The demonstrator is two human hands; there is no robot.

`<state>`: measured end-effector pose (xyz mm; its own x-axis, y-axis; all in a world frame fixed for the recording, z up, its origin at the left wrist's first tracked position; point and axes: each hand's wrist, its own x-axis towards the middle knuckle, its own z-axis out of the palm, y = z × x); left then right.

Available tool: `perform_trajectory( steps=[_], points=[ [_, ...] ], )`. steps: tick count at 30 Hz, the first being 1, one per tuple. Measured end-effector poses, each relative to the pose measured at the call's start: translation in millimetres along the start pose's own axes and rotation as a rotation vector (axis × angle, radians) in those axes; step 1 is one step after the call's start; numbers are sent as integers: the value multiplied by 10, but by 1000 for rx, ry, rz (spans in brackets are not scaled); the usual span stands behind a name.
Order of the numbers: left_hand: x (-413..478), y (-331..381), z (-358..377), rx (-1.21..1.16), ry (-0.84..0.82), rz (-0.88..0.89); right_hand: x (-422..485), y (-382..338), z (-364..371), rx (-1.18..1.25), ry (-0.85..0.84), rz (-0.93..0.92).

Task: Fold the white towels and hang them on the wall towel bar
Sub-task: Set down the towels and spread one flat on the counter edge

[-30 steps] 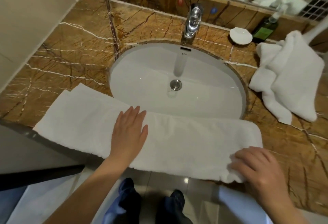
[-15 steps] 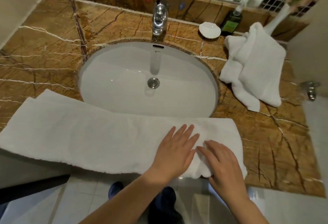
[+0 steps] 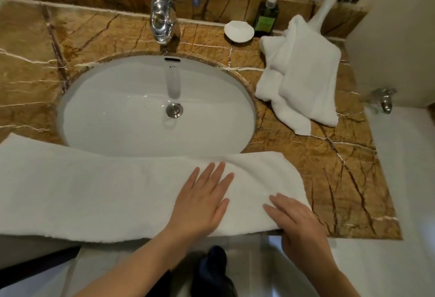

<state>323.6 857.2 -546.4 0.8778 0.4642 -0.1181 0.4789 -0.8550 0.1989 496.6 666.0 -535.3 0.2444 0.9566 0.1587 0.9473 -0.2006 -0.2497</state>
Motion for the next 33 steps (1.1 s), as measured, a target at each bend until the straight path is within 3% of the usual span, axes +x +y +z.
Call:
perform_trajectory(
  steps=[2,5,9,13,19,22,24,26,29,33],
  points=[
    [0,19,-4,-2,5,-3,-47,-11,-40,127,-69,76],
    [26,77,-42,-2,24,-15,106,-51,-158,334,15,180],
    [177,220,-128,-101,96,5,583,54,-230,305,140,390],
    [368,432,-104,-108,130,61,1004,78,-297,288,-16,719],
    [476,580,9,-104,140,4,1222,92,-410,208,-331,972],
    [455,577,12,-127,194,44,1191,125,-511,397,-399,976],
    [439,578,22,-109,188,97,1178,151,-519,635,-258,912],
    [438,595,44,-85,163,155,1147,187,-479,716,-56,817],
    [468,661,67,-86,102,205,1032,263,-386,632,151,738],
    [565,761,-6,-77,85,167,850,439,-182,270,21,821]
  ],
)
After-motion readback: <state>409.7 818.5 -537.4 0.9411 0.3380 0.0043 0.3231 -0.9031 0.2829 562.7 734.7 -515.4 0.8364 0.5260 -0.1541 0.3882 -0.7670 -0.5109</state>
